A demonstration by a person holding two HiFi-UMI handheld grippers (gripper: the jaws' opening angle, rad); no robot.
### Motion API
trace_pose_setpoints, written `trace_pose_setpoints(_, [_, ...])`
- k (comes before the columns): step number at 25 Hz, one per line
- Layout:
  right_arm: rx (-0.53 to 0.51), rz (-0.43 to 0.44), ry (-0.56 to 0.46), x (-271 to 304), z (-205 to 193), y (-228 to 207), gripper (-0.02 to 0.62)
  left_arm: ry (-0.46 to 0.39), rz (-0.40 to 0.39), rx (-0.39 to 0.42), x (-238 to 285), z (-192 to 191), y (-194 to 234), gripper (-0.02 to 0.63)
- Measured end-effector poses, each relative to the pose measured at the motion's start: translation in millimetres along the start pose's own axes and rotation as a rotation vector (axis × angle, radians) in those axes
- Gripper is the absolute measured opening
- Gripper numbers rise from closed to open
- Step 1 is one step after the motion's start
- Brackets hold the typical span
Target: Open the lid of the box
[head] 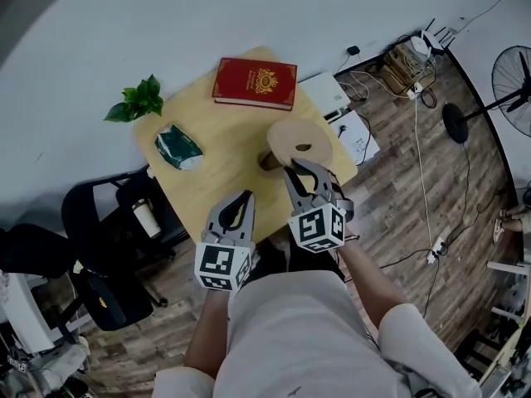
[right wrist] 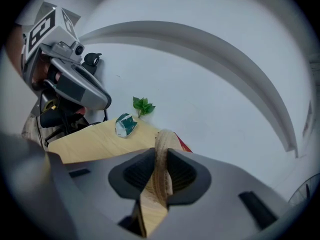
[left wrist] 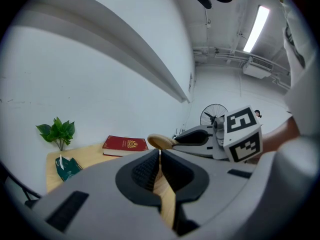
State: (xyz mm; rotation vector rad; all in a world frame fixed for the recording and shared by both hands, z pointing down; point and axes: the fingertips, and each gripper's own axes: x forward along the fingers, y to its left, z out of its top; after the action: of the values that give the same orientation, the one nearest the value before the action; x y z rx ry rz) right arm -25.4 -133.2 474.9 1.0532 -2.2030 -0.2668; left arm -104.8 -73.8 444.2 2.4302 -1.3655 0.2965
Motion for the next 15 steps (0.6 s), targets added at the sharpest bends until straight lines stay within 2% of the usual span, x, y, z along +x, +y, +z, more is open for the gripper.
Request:
trace_pose_setpoints(8, [0.061, -0.015, -0.029, -19.6, 1.6, -16.7, 0.08, -0.018, 0.016, 0.016, -3.9, 9.1, -7.8, 0.015])
trace_pose_setpoints(15, [0.181, -0.004, -0.08, -32.1, -0.6, -40.8, 0.08, -0.02, 0.038, 0.026, 3.0, 16.2, -19.7, 0.015])
